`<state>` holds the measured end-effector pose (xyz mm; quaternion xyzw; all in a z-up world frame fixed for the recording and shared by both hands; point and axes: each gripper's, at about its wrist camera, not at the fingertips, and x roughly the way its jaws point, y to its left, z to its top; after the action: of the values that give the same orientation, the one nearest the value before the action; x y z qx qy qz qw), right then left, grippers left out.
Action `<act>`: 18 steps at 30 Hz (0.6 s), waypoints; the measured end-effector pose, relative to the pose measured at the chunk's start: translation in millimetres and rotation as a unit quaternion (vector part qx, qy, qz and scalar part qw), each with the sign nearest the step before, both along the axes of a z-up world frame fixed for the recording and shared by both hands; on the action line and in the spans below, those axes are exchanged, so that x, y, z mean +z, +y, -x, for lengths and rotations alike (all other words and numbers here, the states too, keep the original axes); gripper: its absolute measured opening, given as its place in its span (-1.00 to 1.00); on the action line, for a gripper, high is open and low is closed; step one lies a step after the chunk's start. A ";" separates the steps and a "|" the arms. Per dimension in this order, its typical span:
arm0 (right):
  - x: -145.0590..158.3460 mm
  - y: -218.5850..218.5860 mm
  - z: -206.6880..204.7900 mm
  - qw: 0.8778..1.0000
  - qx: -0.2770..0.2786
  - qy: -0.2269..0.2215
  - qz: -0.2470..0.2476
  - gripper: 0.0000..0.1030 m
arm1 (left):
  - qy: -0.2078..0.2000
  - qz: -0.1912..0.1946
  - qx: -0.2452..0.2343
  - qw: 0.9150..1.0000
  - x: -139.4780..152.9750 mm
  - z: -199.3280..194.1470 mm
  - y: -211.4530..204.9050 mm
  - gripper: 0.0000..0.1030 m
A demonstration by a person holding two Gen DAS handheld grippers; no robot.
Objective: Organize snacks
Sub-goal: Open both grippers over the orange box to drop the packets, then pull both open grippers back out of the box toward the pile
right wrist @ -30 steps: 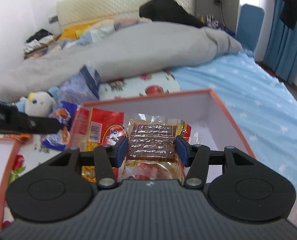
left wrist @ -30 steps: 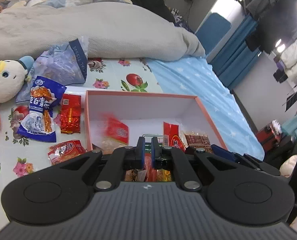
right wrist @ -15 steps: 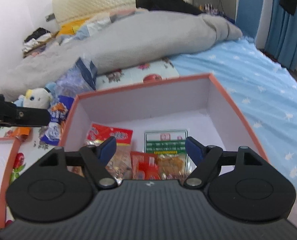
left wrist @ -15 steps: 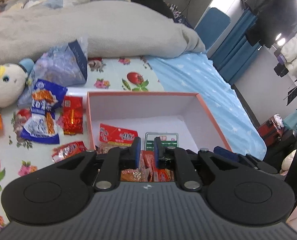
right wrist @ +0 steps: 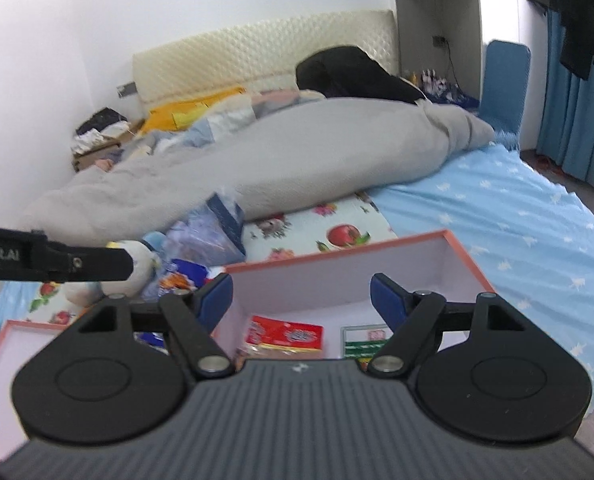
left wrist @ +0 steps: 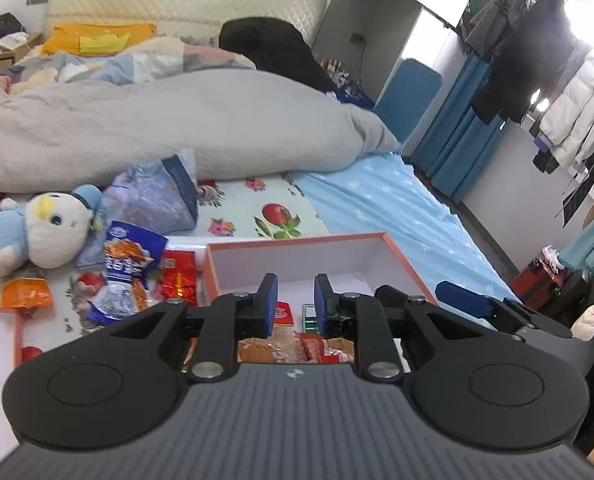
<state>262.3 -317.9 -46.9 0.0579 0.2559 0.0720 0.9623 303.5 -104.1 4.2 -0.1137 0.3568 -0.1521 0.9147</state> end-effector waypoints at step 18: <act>21.2 59.3 69.6 0.997 0.052 -0.049 -0.019 0.50 | -0.042 -0.005 0.055 0.998 14.4 100.4 94.1 -0.04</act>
<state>192.6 -258.7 -25.6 0.0590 0.2094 0.1295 0.9674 203.2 -10.1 18.6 -0.1226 0.3120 -0.1041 0.9364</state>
